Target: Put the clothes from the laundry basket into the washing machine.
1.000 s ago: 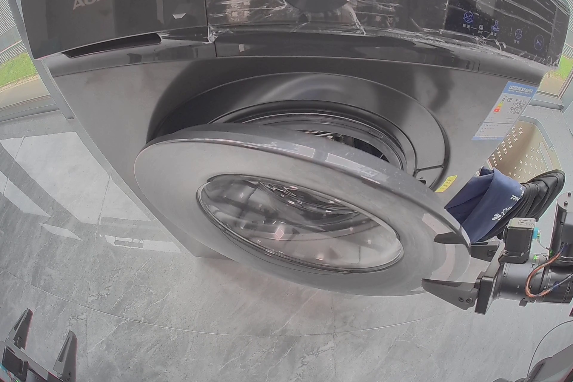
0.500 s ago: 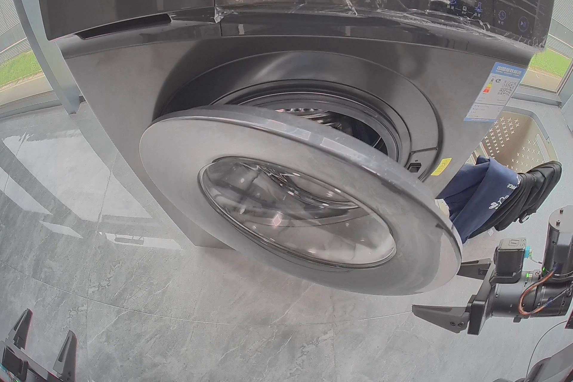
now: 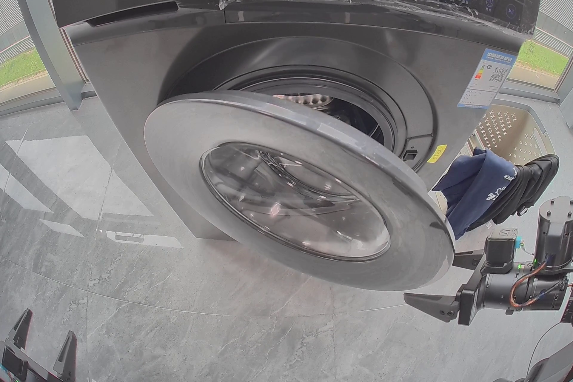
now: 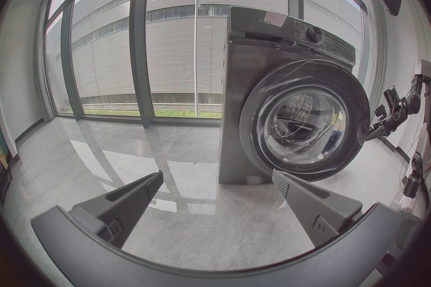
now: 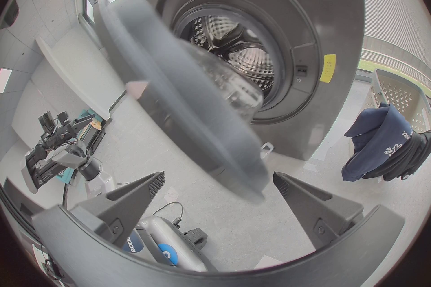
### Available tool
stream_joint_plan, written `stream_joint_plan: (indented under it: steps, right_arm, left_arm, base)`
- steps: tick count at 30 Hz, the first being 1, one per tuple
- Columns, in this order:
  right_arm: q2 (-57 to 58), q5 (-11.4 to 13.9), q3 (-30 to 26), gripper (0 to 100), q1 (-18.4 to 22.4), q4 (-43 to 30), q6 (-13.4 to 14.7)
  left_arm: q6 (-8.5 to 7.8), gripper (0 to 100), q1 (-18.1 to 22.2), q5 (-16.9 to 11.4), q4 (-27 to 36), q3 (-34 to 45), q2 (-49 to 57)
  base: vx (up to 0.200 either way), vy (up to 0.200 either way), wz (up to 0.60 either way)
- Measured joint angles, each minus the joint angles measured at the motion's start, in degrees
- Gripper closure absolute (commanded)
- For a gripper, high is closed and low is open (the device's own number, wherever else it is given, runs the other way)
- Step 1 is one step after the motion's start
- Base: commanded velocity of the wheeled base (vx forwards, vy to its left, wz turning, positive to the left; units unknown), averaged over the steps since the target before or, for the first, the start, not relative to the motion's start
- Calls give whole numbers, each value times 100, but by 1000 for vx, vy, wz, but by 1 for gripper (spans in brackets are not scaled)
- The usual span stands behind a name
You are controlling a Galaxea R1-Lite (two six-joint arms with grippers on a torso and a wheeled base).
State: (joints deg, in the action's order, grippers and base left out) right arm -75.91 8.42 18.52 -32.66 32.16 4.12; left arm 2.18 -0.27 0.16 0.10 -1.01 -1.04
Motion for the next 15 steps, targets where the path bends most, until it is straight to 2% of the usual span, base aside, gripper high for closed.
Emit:
stream_joint_plan:
  steps: [7, 12, 15]
  right_arm:
    - [-33, 2, -245, 0, -286, -4, 37]
    - [72, -16, -501, 0, -286, -22, 33]
    - [133, -44, -728, 0, -155, -44, 1]
  left_arm:
    - [0, 0, 0, 0, 0, 0, 2]
    - [0, 0, -4, 0, 0, 0, 2]
    - [0, 0, -4, 0, 0, 0, 0]
  base:
    - [0, 0, 0]
    - [0, 0, 0]
    - [0, 0, 0]
